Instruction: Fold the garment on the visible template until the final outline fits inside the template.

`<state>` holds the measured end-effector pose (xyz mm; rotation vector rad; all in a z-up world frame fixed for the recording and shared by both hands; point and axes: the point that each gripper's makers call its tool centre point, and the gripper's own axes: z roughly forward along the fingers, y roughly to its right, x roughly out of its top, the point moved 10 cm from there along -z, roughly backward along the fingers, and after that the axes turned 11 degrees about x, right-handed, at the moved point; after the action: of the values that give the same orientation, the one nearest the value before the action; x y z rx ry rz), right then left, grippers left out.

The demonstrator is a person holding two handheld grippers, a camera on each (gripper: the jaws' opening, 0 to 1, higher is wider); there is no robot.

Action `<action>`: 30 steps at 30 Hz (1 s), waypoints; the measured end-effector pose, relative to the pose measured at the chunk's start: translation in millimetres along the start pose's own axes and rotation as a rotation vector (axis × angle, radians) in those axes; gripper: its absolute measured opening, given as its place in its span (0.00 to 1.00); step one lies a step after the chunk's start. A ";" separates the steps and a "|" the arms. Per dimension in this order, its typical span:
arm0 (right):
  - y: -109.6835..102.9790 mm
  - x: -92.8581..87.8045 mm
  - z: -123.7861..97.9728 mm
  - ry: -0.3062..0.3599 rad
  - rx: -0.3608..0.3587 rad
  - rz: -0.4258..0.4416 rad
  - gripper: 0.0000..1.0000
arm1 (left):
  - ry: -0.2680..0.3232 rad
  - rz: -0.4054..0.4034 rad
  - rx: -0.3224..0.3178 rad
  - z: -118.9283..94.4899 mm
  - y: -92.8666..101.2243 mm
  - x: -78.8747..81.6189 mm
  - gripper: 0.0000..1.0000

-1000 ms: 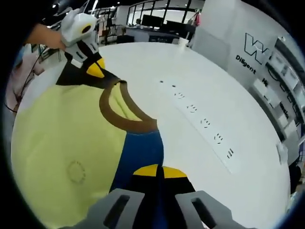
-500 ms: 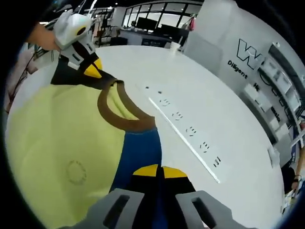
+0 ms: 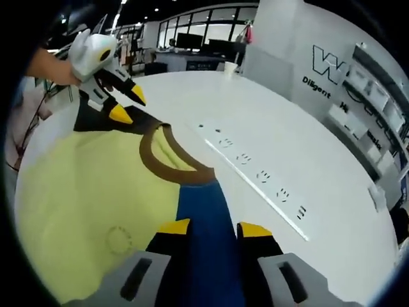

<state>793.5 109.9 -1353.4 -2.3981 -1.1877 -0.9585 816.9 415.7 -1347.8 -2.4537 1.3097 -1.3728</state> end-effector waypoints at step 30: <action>-34.0 -8.5 -34.0 0.123 0.061 0.094 0.49 | 0.049 -0.121 -0.018 -43.1 10.6 -3.9 0.55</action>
<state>748.3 107.9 -1335.1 -2.2900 -1.0361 -1.0094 778.1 426.3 -1328.6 -2.5655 1.2064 -1.4628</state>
